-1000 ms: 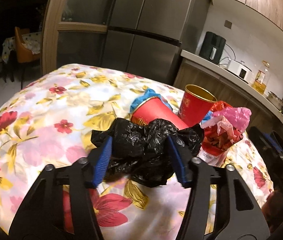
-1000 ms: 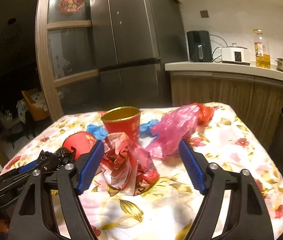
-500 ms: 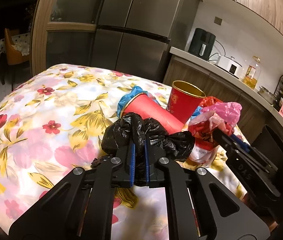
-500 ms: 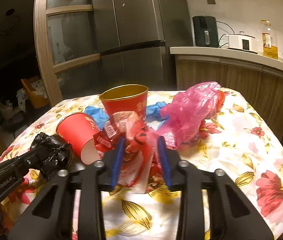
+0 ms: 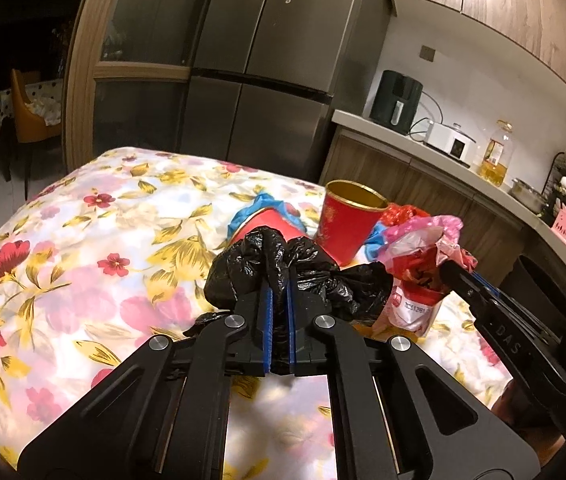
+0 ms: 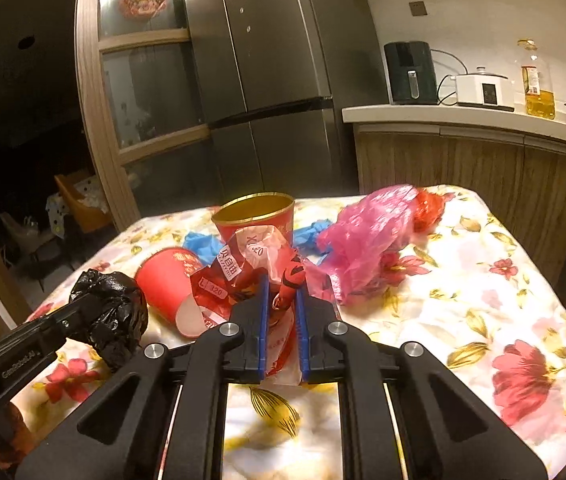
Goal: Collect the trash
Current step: 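Grasp the black plastic bag with the left gripper while the right gripper grasps the red-white snack bag, then carry the black bag and snack bag with both grippers over the black bin, then open both grippers to drop the black bag and snack bag into the bin, then move both open grippers back over the table, then grasp the lying red paper cup with the left gripper while the right gripper grasps the pink plastic bag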
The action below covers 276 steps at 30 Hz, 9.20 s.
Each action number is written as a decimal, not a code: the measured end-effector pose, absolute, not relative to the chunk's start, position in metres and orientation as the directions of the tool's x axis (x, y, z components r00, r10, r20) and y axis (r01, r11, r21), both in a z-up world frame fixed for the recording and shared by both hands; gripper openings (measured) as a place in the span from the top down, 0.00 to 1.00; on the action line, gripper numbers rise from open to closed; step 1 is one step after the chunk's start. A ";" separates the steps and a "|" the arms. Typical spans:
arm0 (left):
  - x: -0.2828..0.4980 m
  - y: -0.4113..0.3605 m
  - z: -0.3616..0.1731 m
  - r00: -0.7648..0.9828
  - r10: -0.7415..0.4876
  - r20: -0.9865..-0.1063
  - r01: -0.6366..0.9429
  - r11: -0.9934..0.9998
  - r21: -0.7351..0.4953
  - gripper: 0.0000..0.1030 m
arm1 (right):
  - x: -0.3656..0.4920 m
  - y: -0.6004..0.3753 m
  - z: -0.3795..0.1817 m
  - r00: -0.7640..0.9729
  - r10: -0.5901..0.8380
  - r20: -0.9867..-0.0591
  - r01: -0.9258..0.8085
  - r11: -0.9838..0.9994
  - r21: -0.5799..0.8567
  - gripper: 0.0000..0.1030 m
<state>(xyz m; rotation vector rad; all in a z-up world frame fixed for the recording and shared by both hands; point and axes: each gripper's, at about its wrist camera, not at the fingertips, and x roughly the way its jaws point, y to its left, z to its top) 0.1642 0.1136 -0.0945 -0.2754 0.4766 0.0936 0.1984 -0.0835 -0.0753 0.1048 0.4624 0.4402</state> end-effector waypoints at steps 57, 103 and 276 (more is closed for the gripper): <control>0.208 -0.193 -0.027 0.857 -0.391 -0.334 0.372 0.920 -0.124 0.96 | 0.143 -0.354 -0.011 0.974 0.010 -0.224 0.040 0.975 0.218 0.88; 0.292 -0.299 -0.030 0.785 -0.529 -0.322 0.504 0.848 -0.164 0.95 | 0.198 -0.431 -0.005 0.963 -0.154 -0.222 0.205 0.952 0.227 0.87; 0.218 0.106 -0.141 0.811 0.077 -0.580 -0.328 0.881 -0.342 0.41 | 0.214 -0.160 -0.060 0.893 0.289 -0.346 -0.211 0.946 0.245 0.89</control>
